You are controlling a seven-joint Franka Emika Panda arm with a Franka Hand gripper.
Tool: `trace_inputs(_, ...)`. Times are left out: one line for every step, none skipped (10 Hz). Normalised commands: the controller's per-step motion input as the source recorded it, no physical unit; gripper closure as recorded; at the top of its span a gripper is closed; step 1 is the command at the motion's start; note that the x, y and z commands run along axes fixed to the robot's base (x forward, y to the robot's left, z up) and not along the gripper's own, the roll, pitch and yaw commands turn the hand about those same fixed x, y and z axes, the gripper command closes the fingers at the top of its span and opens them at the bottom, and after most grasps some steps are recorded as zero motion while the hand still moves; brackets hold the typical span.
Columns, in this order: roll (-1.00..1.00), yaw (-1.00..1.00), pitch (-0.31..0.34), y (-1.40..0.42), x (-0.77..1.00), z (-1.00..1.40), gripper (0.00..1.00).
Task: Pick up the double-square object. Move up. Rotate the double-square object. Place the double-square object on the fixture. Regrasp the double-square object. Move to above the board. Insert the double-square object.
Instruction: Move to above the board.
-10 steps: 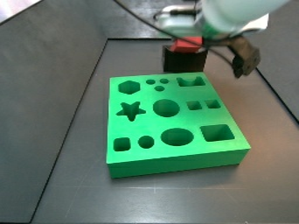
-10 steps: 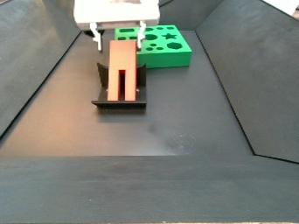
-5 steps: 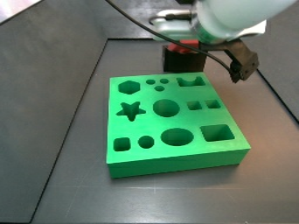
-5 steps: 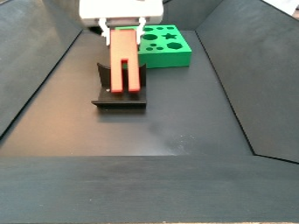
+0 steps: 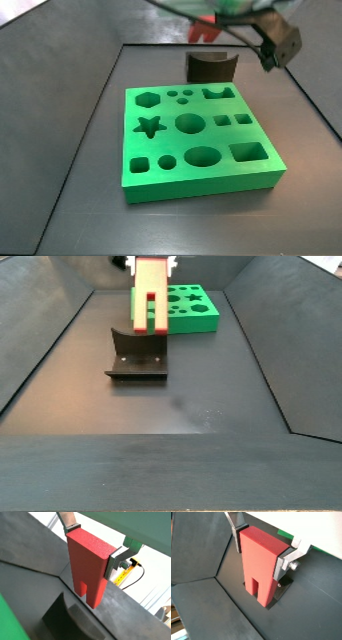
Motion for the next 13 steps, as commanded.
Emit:
trace_inputs(-0.04, -0.09, 0.09, -0.15, -0.22, 1.0, 1.0)
trace_inputs(-0.05, -0.07, 0.103, -0.13, -0.21, 1.0, 1.0)
trace_inputs(-0.05, -0.03, 0.123, -0.1, -0.18, 1.0, 1.0)
trace_inputs(-0.04, 0.0, 0.13, -0.07, -0.14, 0.87, 1.0)
trace_inputs(-0.03, 0.03, 0.131, -0.05, -0.09, 0.71, 1.0)
trace_inputs(-0.03, 0.05, 0.126, -0.03, -0.06, 0.59, 1.0)
trace_inputs(-0.03, 0.07, 0.117, -0.02, -0.04, 0.36, 1.0)
trace_inputs(-0.04, 0.08, 0.115, -0.02, -0.02, 0.19, 1.0)
trace_inputs(-1.0, -0.06, 0.051, -1.0, -0.45, 0.57, 1.0)
trace_inputs(-1.0, -0.06, 0.048, -1.0, -0.44, 0.57, 1.0)
trace_inputs(-1.0, -0.05, 0.039, -1.0, -0.5, 0.66, 1.0)
trace_inputs(-1.0, -0.05, 0.038, -1.0, -0.51, 0.65, 1.0)
trace_inputs(-1.0, -0.05, 0.041, -0.82, -0.43, 0.53, 1.0)
